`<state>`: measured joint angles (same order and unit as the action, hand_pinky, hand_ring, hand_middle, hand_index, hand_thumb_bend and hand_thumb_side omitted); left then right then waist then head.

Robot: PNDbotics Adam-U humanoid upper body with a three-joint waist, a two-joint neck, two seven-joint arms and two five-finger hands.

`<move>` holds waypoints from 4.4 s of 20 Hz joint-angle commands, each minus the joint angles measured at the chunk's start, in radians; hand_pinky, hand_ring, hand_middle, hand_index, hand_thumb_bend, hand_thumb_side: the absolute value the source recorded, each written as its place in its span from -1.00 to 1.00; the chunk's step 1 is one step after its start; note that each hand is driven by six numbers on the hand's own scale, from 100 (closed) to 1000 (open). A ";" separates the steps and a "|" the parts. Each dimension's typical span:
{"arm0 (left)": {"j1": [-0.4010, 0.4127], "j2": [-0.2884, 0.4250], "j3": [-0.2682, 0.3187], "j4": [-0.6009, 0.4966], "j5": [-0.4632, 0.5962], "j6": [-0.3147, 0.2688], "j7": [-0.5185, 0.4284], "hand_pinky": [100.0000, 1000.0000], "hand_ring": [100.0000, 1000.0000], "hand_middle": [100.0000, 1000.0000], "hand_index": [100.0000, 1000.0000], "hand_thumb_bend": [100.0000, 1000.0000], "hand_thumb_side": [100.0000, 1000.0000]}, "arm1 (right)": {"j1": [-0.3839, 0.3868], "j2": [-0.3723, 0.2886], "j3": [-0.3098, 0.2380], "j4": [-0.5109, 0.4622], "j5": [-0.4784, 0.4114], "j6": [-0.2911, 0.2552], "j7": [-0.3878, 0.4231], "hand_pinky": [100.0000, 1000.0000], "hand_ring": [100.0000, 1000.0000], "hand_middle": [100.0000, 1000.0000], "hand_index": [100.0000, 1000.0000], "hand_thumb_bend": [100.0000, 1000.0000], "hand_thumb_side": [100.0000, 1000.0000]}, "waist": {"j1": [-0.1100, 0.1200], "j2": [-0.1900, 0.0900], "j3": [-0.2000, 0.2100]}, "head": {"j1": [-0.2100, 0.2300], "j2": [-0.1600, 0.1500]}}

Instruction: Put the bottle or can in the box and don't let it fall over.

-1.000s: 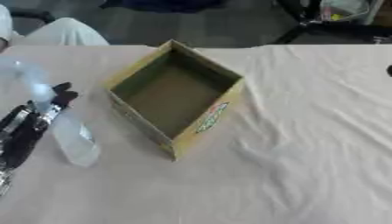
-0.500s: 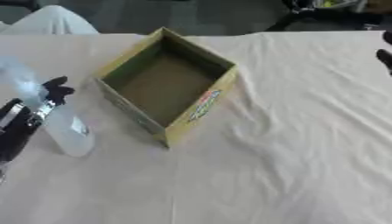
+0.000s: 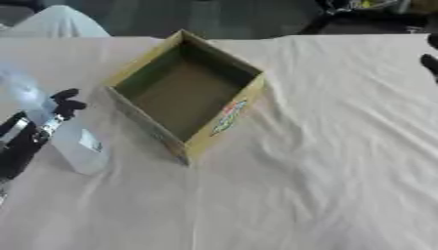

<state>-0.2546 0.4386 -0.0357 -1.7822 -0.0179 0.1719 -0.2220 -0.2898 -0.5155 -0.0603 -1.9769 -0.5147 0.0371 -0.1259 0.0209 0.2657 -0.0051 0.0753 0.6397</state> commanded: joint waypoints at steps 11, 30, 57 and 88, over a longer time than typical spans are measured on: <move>-0.004 0.000 -0.034 0.063 -0.058 -0.017 -0.059 1.00 1.00 1.00 0.50 -1.00 0.28 | -0.014 -0.024 -0.005 -0.023 0.002 -0.002 0.002 1.00 1.00 0.95 1.00 -1.00 -0.18 | -0.004 -0.010 -0.005 | 0.016 -0.025; -0.009 -0.010 -0.047 0.120 -0.102 -0.030 -0.026 1.00 0.99 1.00 -0.03 -1.00 -0.35 | -0.016 -0.026 -0.007 -0.023 -0.006 -0.001 -0.002 1.00 1.00 0.95 1.00 -1.00 -0.18 | -0.002 -0.012 -0.007 | 0.017 -0.036; -0.010 -0.015 -0.033 0.177 -0.059 -0.135 0.111 0.85 0.08 0.13 -0.98 -1.00 0.06 | -0.016 -0.026 -0.007 -0.023 -0.010 -0.002 -0.010 1.00 1.00 0.95 1.00 -1.00 -0.18 | 0.000 -0.013 -0.008 | 0.012 -0.031; -0.450 -0.097 -0.028 0.038 0.081 -0.208 0.002 0.75 0.15 0.13 -0.98 -1.00 -0.01 | -0.018 -0.018 -0.005 -0.023 -0.021 0.009 -0.008 1.00 1.00 0.95 1.00 -1.00 -0.18 | 0.001 -0.027 -0.026 | -0.004 -0.005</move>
<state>-0.6826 0.3469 -0.0685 -1.7456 0.0717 -0.0367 -0.2117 -0.2983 -0.5146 -0.0604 -1.9769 -0.5317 0.0464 -0.1350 0.0261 0.2628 -0.0308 0.0679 0.6403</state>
